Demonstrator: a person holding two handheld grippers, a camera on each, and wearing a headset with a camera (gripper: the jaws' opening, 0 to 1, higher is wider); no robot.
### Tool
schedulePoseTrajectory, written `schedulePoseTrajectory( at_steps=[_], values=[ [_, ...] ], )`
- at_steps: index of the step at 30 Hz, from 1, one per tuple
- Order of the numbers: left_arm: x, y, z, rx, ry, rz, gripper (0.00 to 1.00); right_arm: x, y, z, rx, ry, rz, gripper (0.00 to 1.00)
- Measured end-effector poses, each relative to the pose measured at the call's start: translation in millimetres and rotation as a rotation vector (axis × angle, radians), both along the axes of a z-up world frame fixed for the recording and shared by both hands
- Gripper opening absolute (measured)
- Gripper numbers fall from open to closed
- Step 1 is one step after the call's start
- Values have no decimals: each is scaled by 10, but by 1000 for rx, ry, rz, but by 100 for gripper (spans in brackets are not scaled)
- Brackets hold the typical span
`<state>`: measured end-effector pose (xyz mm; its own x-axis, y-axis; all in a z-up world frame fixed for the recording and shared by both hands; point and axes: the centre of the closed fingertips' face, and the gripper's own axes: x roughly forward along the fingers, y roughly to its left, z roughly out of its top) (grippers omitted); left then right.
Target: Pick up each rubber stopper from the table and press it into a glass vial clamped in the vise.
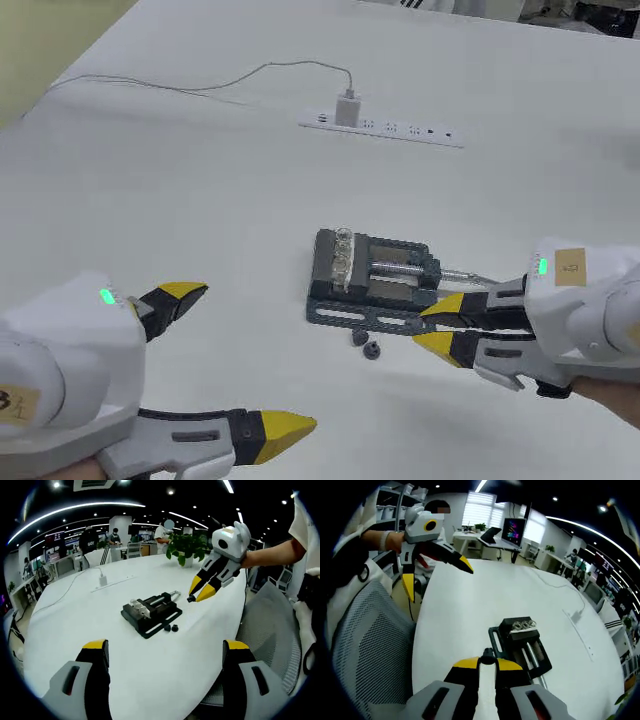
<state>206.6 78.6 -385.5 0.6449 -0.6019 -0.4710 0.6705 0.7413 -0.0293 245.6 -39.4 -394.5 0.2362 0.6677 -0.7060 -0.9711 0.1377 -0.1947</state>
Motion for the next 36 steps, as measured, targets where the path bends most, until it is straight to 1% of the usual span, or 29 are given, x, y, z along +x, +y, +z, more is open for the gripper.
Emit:
schedulePoseTrajectory(
  at_steps=[2, 3, 4, 5, 8, 10, 11, 12, 13, 15, 16, 17, 18, 19, 21, 23, 26, 29, 31, 36],
  values=[
    [29, -71, 2, -21, 0, -12, 92, -36, -3, 60, -4, -2, 18, 7],
    [34, -115, -11, -15, 0, -34, 91, -47, -5, 94, -4, -5, 22, 7],
    [35, -144, -26, 0, -2, -56, 90, -59, -6, 111, -7, -4, 29, 7],
    [42, -171, -33, 15, -12, -76, 89, -75, -10, 123, -10, -2, 36, 7],
    [77, -285, -35, 39, -29, -131, 85, -151, -4, 176, -27, -8, 75, 7],
    [98, -347, -16, 57, -52, -166, 81, -200, -3, 193, -41, -4, 97, 7],
    [106, -395, -7, 79, -67, -202, 78, -222, 7, 217, -45, -13, 114, 7],
    [116, -426, 1, 93, -80, -223, 76, -251, 8, 220, -52, -3, 125, 7],
    [127, -466, 5, 120, -95, -256, 74, -284, 12, 233, -62, -5, 146, 7],
    [134, -532, 14, 141, -107, -296, 68, -328, -1, 228, -91, -5, 173, 7],
    [141, -577, 21, 151, -114, -320, 66, -346, 4, 235, -99, -12, 186, 7],
    [147, -613, 31, 159, -126, -340, 63, -364, 4, 237, -105, -10, 195, 7],
    [142, -645, 32, 166, -131, -360, 60, -374, 4, 237, -110, -8, 200, 7],
    [139, -689, 24, 179, -131, -384, 58, -386, 4, 239, -119, -11, 213, 7],
    [137, -763, 21, 191, -140, -421, 52, -388, -2, 236, -132, -13, 220, 7],
    [143, -807, 8, 198, -137, -438, 48, -390, -2, 235, -138, -12, 222, 7],
    [145, -893, -13, 217, -142, -478, 41, -400, -7, 220, -160, -9, 224, 7],
    [129, -958, -35, 224, -129, -505, 35, -400, -16, 193, -178, -11, 226, 7],
    [125, -1003, -41, 224, -125, -518, 34, -398, -26, 169, -191, -10, 225, 7],
    [105, -1101, -50, 248, -128, -562, 21, -404, -11, 139, -202, -6, 225, 7]
  ],
)
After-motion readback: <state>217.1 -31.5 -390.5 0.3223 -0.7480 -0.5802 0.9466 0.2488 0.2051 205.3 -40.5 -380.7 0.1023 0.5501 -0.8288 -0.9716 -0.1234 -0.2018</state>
